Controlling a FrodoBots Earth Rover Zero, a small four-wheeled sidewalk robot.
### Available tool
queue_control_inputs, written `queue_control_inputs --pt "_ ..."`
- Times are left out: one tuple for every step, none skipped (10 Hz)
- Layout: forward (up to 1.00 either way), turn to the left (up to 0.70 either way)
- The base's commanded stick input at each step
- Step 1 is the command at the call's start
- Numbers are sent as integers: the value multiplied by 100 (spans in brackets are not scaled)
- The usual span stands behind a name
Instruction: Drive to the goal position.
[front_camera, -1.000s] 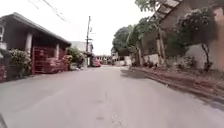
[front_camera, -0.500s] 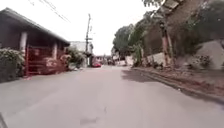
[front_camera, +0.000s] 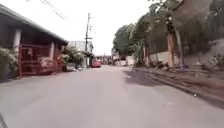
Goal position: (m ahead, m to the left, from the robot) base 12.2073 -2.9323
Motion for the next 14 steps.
queue_control_inputs --pt "100 0" --pt "100 0" --pt "100 0" --pt "100 0" --pt "100 0" --pt "100 0" --pt "100 0" --pt "100 0" --pt "100 0" --pt "100 0" --pt "100 0" --pt "100 0" --pt "100 0" --pt "100 0"
